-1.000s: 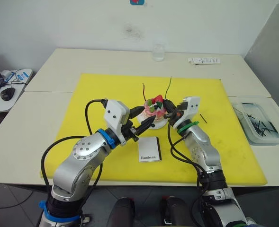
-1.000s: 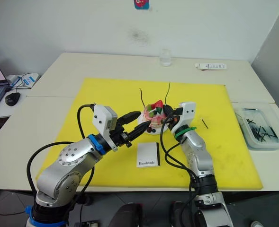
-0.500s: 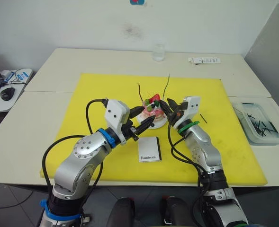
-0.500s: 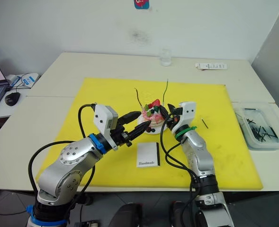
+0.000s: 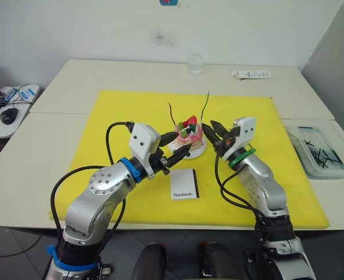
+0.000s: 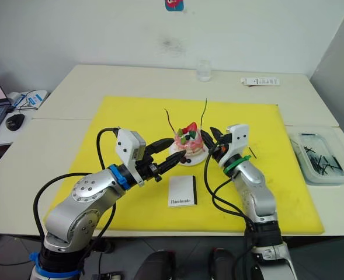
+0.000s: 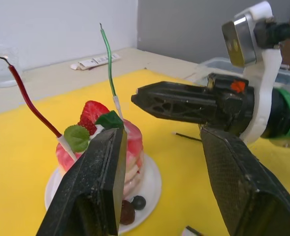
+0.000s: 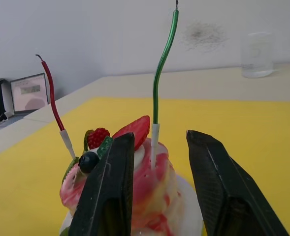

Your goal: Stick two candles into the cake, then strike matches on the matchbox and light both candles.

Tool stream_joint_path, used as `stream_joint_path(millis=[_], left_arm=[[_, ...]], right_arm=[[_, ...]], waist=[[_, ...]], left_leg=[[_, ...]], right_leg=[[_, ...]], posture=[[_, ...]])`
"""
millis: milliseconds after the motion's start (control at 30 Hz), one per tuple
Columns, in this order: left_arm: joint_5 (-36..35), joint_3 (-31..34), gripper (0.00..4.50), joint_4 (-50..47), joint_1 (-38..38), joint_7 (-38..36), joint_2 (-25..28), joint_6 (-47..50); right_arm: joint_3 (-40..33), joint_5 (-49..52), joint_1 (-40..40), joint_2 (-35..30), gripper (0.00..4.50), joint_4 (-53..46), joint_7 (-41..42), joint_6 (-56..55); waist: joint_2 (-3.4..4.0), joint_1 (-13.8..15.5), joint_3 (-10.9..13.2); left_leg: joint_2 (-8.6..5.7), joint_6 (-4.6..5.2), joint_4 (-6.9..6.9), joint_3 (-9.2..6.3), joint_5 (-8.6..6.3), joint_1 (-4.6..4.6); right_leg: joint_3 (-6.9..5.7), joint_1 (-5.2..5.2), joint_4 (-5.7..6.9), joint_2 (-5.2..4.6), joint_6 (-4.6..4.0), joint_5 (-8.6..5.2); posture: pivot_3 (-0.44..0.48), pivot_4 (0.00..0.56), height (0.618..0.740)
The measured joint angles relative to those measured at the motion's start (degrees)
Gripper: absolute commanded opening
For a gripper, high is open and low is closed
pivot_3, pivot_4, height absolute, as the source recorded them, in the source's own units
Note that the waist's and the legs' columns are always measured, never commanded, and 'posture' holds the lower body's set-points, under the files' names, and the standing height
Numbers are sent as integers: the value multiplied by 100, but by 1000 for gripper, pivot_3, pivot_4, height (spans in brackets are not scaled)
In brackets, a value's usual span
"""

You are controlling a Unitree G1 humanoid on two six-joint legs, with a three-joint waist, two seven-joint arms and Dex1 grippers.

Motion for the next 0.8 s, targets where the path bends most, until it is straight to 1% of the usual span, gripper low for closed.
stream_joint_path(millis=[67,100,133,200,267,367,400,467,533,567,600,633,667,733,767,800], left_arm=[[-29,11,2708,133,34,-200,119,-18],[-63,17,2708,174,79,-327,247,-6],[-178,67,2708,175,135,-546,447,37],[-426,305,2708,170,297,-911,841,159],[-889,633,2708,171,355,-1228,1139,462],[-2122,1180,2708,251,320,-1570,1742,1597],[-2512,1326,2708,381,241,-1564,1870,2038],[-3304,1531,2708,696,8,-1388,2042,2933],[-4224,1609,2708,1274,-419,-875,2018,3857],[-4729,1622,2708,1715,-688,-451,1981,4356],[-5040,1617,2708,1943,-797,-167,1982,4651],[-5470,1556,2708,2174,-870,162,2020,4941],[-6001,1386,2708,2373,-873,479,2135,5026],[-7378,727,2708,2912,-912,1246,2610,4973],[-7929,436,2708,3135,-965,1582,2784,4905],[-8220,256,2708,3272,-1050,1779,2842,4886]], right_arm=[[21,84,138,-225,1703,-276,144,189],[31,159,233,-385,1703,-453,261,289],[53,237,371,-677,1703,-714,463,422],[6,389,606,-1228,1703,-1082,781,623],[-35,481,743,-1683,1703,-1319,1112,786],[130,605,828,-2384,1121,-1616,1666,1092],[195,598,827,-2553,788,-1642,1774,1188],[415,475,818,-2819,68,-1645,1912,1346],[719,191,734,-2965,26,-1617,1917,1467],[875,104,592,-2952,26,-1596,1889,1567],[964,48,498,-2940,26,-1596,1882,1610],[1014,-29,405,-2918,26,-1596,1876,1642],[1030,-65,361,-2914,26,-1595,1870,1651],[1110,-173,286,-2909,26,-1592,1854,1695],[1162,-232,254,-2899,26,-1593,1842,1737],[1203,-257,249,-2896,26,-1594,1839,1763]], waist=[[1,0,1],[1,0,1],[2,1,2],[2,2,2],[1,6,3],[2,-4,6],[3,-3,6],[0,-3,8],[-1,-2,9],[-4,-2,11],[-4,-3,12],[-6,-9,13],[-10,-16,14],[-17,-15,17],[-16,-9,17],[-16,-4,17]], left_leg=[[0,0,-2,2,0,-1],[0,0,-2,1,0,-2],[0,0,-5,3,0,-8],[0,-1,-8,7,0,-12],[2,0,-9,5,0,-19],[7,0,-9,0,0,-15],[7,0,-9,-3,0,-15],[6,0,-7,-9,0,-14],[3,0,-2,-10,0,-14],[3,0,3,-11,0,-16],[0,0,4,-10,0,-17],[-1,0,5,-6,0,-17],[-1,-1,5,-1,0,-19],[3,-3,4,-2,-2,-26],[2,-5,2,-3,-3,-30],[1,-5,2,-4,-3,-34]], right_leg=[[2,-2,-1,0,0,0],[1,-3,-2,0,0,0],[1,-10,-2,-1,-1,-2],[3,-18,-3,-2,-2,-3],[1,-26,-1,-2,-2,-3],[-6,-28,2,0,-10,-8],[-9,-27,5,1,-17,-12],[-14,-26,4,1,-33,-21],[-14,-24,7,0,-29,-19],[-13,-25,7,0,-20,-14],[-12,-24,5,1,3,-1],[-8,-24,4,1,8,2],[-2,-25,2,-2,13,4],[0,-28,1,-10,16,0],[-1,-33,2,-12,17,-3],[-4,-34,2,-12,16,-5]], posture=[[0,150,740],[0,150,740],[0,150,740],[0,150,740],[0,150,740],[0,150,740],[0,150,740],[0,150,740],[0,150,740],[0,150,740],[0,150,740],[0,150,740],[0,150,740],[0,150,740],[0,150,740],[0,150,740]])
